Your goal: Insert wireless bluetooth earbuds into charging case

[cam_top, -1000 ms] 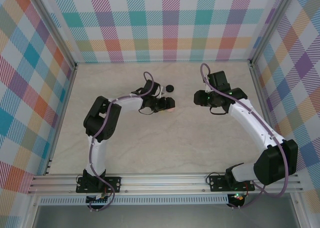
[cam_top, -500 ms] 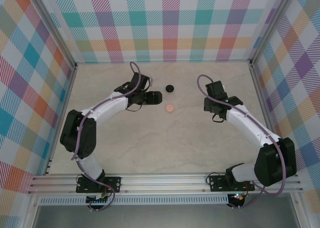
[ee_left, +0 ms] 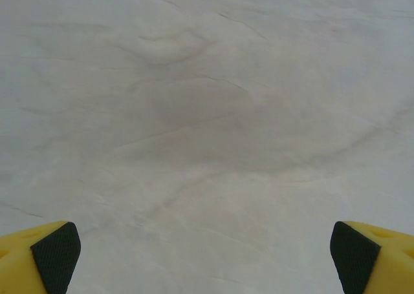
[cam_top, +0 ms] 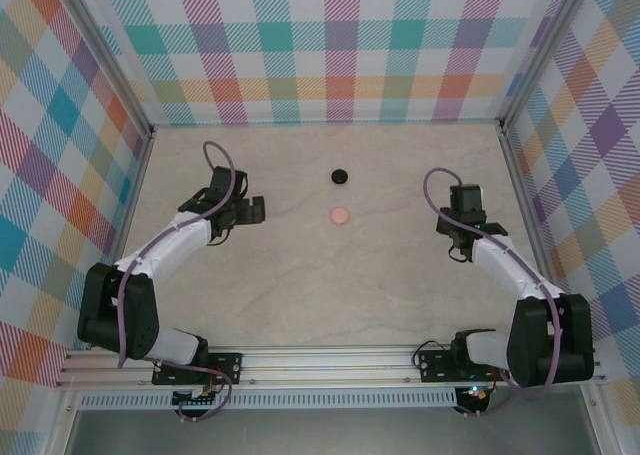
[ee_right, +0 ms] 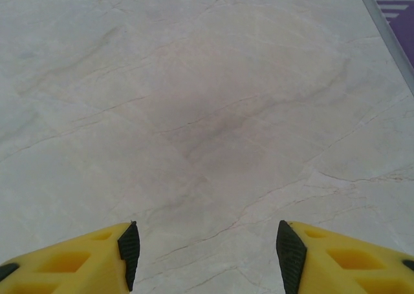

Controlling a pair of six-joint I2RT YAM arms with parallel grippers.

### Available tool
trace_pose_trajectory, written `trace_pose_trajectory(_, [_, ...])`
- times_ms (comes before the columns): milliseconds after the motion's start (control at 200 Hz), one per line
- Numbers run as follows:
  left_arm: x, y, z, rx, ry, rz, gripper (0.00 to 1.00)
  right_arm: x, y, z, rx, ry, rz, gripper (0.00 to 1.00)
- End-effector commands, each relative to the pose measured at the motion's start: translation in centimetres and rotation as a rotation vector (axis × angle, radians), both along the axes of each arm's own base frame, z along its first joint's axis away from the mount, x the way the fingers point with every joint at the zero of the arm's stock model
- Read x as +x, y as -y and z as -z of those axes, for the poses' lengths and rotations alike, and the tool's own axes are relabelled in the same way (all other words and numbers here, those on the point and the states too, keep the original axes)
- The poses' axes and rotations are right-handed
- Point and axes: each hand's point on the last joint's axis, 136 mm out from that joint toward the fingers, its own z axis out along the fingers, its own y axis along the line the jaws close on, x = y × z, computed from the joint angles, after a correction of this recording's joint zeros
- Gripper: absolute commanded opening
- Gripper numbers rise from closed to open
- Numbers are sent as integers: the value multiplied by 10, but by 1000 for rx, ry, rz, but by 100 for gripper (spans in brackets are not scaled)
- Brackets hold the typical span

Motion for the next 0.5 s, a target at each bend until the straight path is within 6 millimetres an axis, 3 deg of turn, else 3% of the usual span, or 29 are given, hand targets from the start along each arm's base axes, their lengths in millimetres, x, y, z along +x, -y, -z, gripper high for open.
trace_pose_trajectory(0, [9, -33, -20, 130, 147, -69, 100, 17, -1, -9, 70, 100, -43, 62])
trace_pose_trajectory(170, [7, -54, -6, 200, 226, -78, 100, 26, 5, -5, 119, 199, -75, 64])
trace_pose_trajectory(325, [10, -52, 9, 109, 278, -16, 100, 36, -2, 0, 136, 234, -145, 66])
trace_pose_trajectory(495, [10, -47, 16, 13, 400, 44, 100, 41, -7, -12, 119, 384, -200, 68])
